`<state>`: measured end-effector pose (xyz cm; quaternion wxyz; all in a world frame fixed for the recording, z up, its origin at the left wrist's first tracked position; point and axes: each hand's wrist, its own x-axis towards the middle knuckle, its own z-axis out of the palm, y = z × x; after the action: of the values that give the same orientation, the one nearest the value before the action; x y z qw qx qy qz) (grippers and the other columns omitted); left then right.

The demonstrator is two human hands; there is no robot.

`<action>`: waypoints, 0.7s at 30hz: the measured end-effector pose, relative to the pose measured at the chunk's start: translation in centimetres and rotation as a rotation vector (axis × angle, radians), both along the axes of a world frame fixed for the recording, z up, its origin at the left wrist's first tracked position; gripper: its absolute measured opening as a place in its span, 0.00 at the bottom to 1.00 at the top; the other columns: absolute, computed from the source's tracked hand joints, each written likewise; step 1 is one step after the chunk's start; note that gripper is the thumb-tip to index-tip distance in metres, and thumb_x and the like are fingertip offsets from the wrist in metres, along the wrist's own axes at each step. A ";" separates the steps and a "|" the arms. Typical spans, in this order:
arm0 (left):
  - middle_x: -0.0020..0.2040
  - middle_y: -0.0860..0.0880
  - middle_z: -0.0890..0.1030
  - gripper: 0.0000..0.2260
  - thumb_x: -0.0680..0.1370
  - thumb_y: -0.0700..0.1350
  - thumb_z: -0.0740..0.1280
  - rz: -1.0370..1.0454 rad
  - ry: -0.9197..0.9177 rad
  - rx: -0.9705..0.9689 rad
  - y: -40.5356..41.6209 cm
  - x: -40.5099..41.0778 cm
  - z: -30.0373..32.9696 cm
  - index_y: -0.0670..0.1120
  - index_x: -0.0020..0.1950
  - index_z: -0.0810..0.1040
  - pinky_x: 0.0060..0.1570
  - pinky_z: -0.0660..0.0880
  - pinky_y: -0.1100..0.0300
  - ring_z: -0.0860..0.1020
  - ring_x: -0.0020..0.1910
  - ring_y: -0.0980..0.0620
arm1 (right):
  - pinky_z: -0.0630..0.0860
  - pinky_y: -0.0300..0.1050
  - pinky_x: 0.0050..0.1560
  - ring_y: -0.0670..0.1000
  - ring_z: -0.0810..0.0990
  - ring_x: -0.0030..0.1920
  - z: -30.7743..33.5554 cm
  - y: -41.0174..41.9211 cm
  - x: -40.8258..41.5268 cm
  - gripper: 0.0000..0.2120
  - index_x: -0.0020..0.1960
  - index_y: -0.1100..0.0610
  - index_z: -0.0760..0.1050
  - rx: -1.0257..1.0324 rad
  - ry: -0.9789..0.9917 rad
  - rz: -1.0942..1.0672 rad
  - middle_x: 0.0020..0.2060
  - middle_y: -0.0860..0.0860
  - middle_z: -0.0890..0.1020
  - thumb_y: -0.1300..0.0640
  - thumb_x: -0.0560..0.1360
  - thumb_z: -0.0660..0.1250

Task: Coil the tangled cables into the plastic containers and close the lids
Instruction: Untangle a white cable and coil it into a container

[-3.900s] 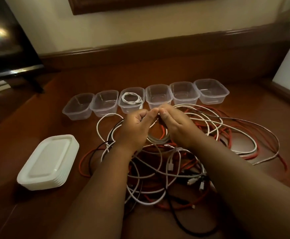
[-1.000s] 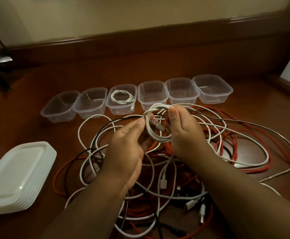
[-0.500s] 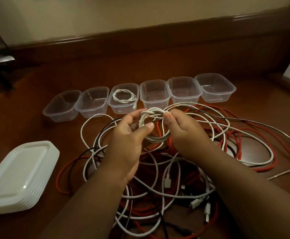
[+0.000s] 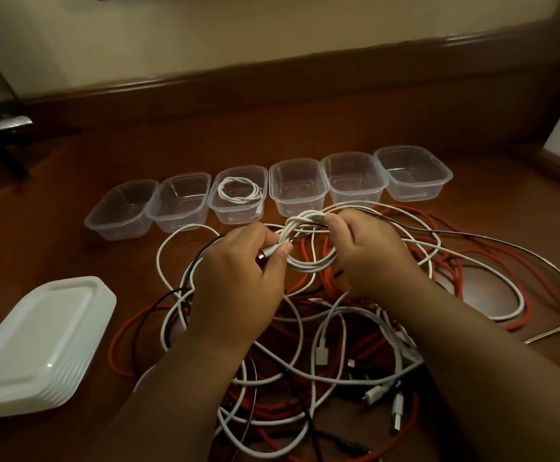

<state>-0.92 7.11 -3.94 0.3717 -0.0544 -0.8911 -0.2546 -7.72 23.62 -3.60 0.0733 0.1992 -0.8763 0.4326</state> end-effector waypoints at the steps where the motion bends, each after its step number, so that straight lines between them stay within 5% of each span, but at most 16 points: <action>1: 0.40 0.50 0.82 0.04 0.77 0.43 0.73 -0.016 0.031 -0.005 0.1 0.0 0.0 0.44 0.46 0.81 0.34 0.77 0.56 0.79 0.37 0.55 | 0.66 0.34 0.31 0.44 0.70 0.30 0.1 0.0 0.0 0.16 0.39 0.51 0.70 -0.019 -0.023 -0.013 0.31 0.48 0.72 0.50 0.84 0.54; 5: 0.41 0.48 0.82 0.04 0.78 0.41 0.71 -0.122 0.154 -0.046 0.7 0.1 0.0 0.41 0.47 0.81 0.37 0.75 0.64 0.78 0.39 0.57 | 0.68 0.45 0.37 0.48 0.70 0.32 0.7 0.5 -0.4 0.20 0.44 0.59 0.75 -0.104 -0.172 -0.016 0.31 0.51 0.72 0.48 0.84 0.54; 10: 0.44 0.47 0.82 0.04 0.78 0.40 0.70 -0.278 0.170 -0.065 0.1 -0.2 -0.3 0.40 0.49 0.82 0.42 0.76 0.66 0.79 0.44 0.57 | 0.75 0.58 0.46 0.52 0.74 0.38 0.6 0.7 -0.6 0.18 0.44 0.54 0.75 -0.268 -0.367 -0.013 0.34 0.52 0.75 0.45 0.83 0.54; 14: 0.46 0.52 0.81 0.03 0.79 0.42 0.70 -0.193 0.021 0.135 -0.1 -0.3 -0.3 0.46 0.52 0.80 0.42 0.77 0.65 0.79 0.45 0.58 | 0.65 0.33 0.31 0.40 0.68 0.28 0.6 0.6 -0.1 0.16 0.41 0.55 0.71 -0.185 -0.055 0.032 0.29 0.47 0.69 0.51 0.84 0.54; 21: 0.44 0.54 0.82 0.10 0.75 0.43 0.73 -0.102 -0.292 0.575 0.9 -0.1 0.6 0.55 0.51 0.77 0.39 0.78 0.67 0.81 0.43 0.61 | 0.68 0.35 0.32 0.42 0.72 0.32 -0.2 0.2 0.2 0.13 0.44 0.52 0.72 -0.134 0.050 0.132 0.33 0.48 0.74 0.49 0.83 0.55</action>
<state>-1.04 8.05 -3.35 0.2267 0.0456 -0.8228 -0.5192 -7.52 23.85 -3.79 0.0798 0.2621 -0.8281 0.4890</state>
